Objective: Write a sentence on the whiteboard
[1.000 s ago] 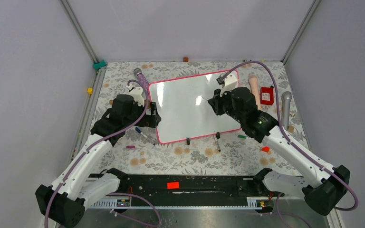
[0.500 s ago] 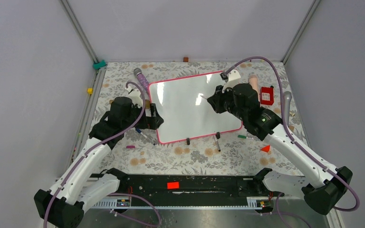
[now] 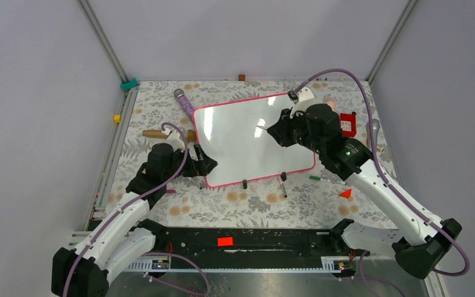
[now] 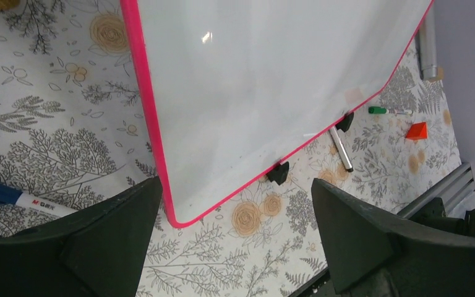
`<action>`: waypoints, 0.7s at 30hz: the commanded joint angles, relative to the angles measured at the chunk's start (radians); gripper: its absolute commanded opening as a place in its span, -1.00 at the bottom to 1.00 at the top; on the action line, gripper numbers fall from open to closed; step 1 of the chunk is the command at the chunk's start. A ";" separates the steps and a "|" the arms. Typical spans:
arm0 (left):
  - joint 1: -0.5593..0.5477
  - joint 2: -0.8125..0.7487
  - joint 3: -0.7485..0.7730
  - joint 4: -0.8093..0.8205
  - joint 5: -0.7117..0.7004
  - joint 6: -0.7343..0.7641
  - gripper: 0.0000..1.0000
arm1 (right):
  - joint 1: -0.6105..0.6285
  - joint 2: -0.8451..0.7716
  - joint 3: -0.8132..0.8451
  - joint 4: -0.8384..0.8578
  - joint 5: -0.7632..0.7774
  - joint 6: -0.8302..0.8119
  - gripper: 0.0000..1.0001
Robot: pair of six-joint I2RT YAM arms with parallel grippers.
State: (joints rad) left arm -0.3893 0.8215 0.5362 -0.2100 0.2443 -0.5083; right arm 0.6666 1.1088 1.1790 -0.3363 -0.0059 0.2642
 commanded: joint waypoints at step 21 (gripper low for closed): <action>0.285 0.167 0.094 0.329 0.229 0.030 0.97 | 0.003 -0.011 0.060 -0.055 -0.150 0.068 -1.00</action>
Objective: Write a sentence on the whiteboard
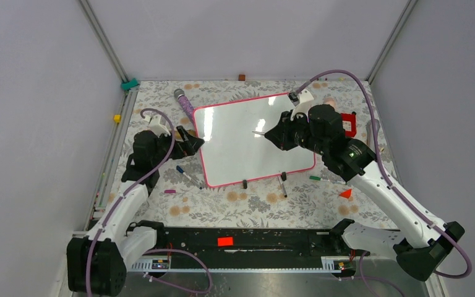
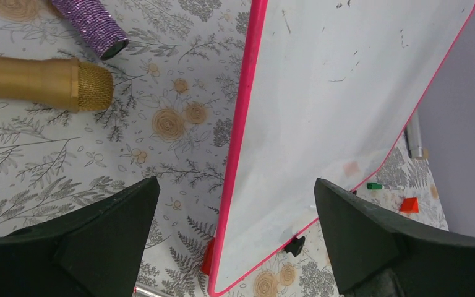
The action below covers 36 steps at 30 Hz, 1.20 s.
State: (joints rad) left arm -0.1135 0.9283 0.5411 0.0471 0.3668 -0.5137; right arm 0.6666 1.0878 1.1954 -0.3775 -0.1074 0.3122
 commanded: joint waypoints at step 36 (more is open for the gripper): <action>0.054 0.378 -0.056 0.836 0.372 -0.112 0.53 | 0.077 0.095 0.156 -0.059 -0.047 -0.062 -1.00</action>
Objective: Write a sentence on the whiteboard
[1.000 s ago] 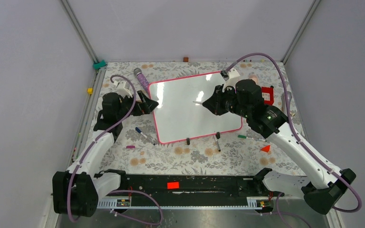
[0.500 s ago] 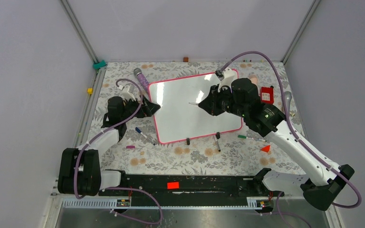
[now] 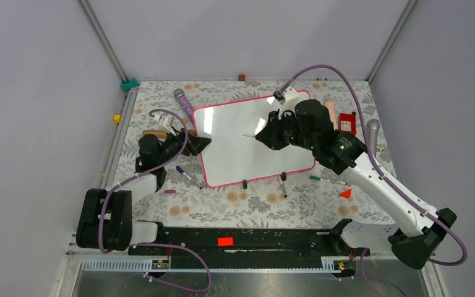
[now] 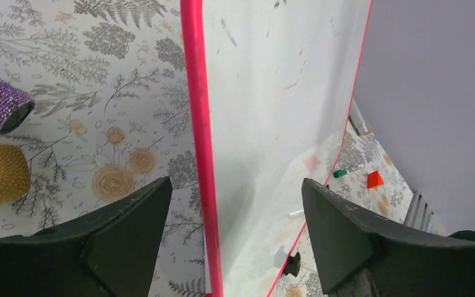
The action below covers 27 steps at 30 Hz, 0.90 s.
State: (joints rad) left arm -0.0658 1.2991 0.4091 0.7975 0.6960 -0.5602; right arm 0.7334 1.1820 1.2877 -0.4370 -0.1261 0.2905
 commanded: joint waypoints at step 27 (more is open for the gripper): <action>0.065 0.120 0.650 -0.907 0.148 0.343 0.39 | 0.010 -0.051 0.012 0.042 -0.049 -0.056 -1.00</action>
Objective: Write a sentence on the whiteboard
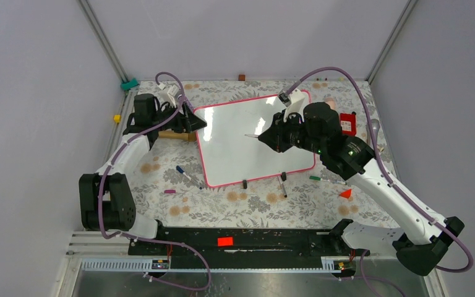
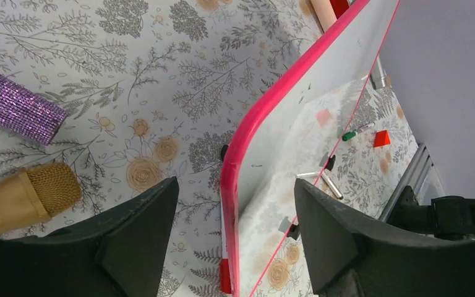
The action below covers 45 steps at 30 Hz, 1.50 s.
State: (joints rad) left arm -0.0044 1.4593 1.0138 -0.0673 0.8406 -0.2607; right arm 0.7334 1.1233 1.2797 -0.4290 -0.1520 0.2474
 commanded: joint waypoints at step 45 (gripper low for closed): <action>0.002 0.023 -0.626 1.378 -0.016 -0.487 -0.01 | 0.010 0.092 0.072 0.019 -0.055 -0.027 -1.00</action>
State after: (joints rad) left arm -0.0048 1.4647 0.3992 1.0889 0.7952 -0.7563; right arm 0.7334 1.2049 1.3064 -0.3935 -0.1879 0.2348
